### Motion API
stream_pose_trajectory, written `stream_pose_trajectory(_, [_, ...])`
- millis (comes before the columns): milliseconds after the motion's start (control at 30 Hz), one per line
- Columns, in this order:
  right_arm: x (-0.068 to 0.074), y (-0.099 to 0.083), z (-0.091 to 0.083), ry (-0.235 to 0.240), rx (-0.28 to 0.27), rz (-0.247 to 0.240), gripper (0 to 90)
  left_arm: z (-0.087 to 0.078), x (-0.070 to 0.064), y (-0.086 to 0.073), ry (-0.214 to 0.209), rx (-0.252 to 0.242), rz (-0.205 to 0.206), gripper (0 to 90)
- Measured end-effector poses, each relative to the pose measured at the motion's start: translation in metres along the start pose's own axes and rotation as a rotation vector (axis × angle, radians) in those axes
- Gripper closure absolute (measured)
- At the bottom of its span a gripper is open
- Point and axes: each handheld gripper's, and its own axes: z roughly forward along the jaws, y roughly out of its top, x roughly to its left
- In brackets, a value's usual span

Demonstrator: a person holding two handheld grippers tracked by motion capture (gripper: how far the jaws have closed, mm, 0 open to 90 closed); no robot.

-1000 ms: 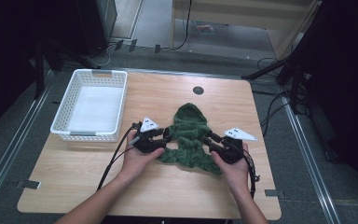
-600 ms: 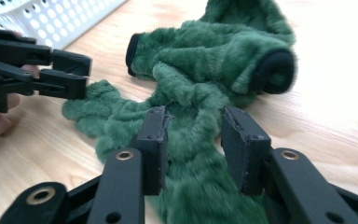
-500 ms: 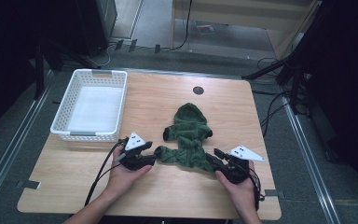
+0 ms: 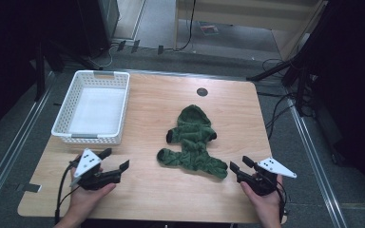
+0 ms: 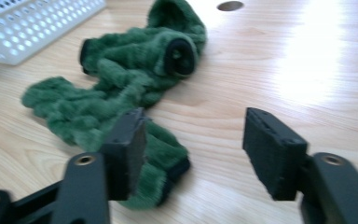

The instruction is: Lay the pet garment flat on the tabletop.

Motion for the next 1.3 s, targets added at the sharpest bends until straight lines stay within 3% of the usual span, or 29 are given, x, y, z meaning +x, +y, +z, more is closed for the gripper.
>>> stream_pose_trajectory(33, [-0.002,-0.001,-0.001,0.0,0.001,0.0,34.7,0.0,0.0,0.0,0.0,0.0,0.0,17.5])
stream_pose_trajectory(67, [-0.003,-0.001,-0.003,-0.003,0.005,0.007,32.7,-0.013,0.013,-0.002,0.028,-0.014,-0.032,16.6])
stream_pose_trajectory(267, [-0.014,-0.008,-0.006,-0.042,0.021,0.011,19.2,-0.041,0.043,-0.014,0.098,-0.006,-0.061,10.4])
stream_pose_trajectory(433, [-0.023,-0.014,-0.01,-0.072,0.029,0.022,12.7,-0.056,0.064,-0.024,0.138,0.007,-0.096,3.3])
stream_pose_trajectory(733, [-0.045,-0.028,-0.022,-0.106,0.037,0.042,0.0,-0.081,0.105,-0.037,0.23,-0.024,-0.147,1.8])
stream_pose_trajectory(833, [-0.053,-0.032,-0.027,-0.132,0.037,0.049,0.0,-0.088,0.12,-0.043,0.245,-0.024,-0.194,1.8])
stream_pose_trajectory(900, [-0.057,-0.034,-0.03,-0.148,0.03,0.055,0.0,-0.091,0.124,-0.045,0.235,-0.026,-0.219,1.8])
stream_pose_trajectory(967, [-0.059,-0.038,-0.031,-0.151,0.029,0.07,0.0,-0.089,0.123,-0.045,0.25,-0.008,-0.206,1.8])
stream_pose_trajectory(1100, [-0.056,-0.04,-0.029,-0.156,0.016,0.054,0.0,-0.081,0.118,-0.045,0.23,0.021,-0.156,1.9])
stream_pose_trajectory(1300, [-0.051,-0.043,-0.027,-0.168,0.018,0.019,0.0,-0.081,0.123,-0.046,0.2,0.029,-0.184,1.9])
